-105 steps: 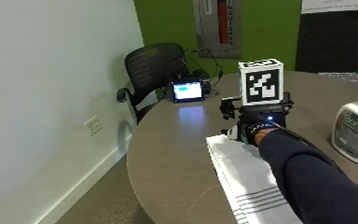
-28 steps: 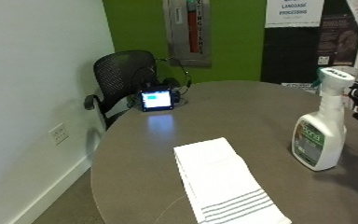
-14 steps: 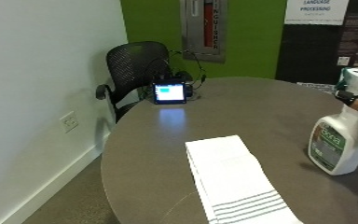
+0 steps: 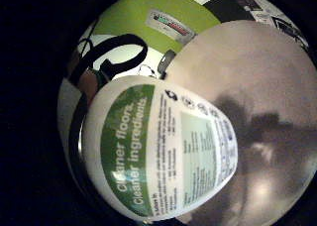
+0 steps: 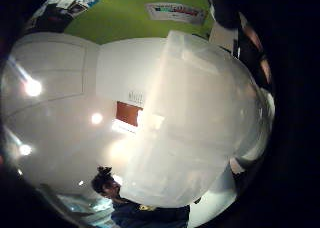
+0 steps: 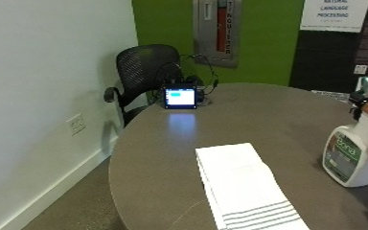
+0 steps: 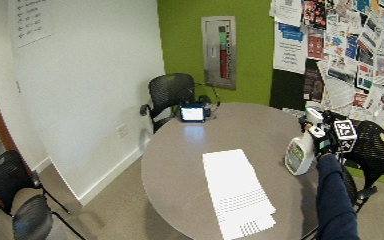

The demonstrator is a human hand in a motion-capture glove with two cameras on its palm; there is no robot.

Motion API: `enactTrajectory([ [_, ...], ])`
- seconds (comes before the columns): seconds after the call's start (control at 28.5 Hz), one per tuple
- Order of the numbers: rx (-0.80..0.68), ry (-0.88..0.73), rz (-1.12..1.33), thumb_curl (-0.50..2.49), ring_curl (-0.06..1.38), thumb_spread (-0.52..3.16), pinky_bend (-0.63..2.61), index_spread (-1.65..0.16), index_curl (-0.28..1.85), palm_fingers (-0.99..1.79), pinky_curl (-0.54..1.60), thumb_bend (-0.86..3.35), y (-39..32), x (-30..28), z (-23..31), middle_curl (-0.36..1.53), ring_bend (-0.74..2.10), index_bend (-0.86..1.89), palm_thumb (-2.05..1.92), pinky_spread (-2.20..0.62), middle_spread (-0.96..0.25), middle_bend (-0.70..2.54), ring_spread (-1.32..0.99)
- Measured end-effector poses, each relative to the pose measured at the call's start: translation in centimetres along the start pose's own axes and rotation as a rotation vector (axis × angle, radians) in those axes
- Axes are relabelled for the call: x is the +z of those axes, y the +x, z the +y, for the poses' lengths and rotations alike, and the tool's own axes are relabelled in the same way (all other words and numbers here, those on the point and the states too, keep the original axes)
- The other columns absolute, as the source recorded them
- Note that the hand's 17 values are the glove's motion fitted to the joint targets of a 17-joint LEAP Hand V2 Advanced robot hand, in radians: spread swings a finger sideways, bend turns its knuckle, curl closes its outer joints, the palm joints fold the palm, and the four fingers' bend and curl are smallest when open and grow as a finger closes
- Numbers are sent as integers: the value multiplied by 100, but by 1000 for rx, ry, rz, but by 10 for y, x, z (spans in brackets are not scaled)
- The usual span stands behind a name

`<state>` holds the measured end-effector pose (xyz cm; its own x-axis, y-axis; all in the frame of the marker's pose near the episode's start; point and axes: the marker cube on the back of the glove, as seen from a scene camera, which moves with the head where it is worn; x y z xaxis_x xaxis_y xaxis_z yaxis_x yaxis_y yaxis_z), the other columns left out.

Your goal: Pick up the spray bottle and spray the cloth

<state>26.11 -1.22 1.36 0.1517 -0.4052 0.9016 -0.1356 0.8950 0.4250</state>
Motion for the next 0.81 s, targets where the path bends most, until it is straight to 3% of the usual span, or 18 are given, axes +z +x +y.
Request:
enactTrajectory([
  [0.21, 0, -12, -36, 49, 40, 83, 59, -34, 14, 114, 35, 2, 1, 0, 2, 44, 80, 15, 93, -18, -19, 59, -25],
  [0.42, -30, 28, -41, 51, 41, 80, 64, -31, 17, 119, 38, -1, 4, -7, 0, 45, 75, 12, 96, -29, -20, 56, -25],
  [0.81, 46, 6, -67, 52, 40, 75, 57, -29, 28, 127, 37, -2, 0, -4, 12, 46, 65, 20, 96, -34, -20, 51, -25],
])
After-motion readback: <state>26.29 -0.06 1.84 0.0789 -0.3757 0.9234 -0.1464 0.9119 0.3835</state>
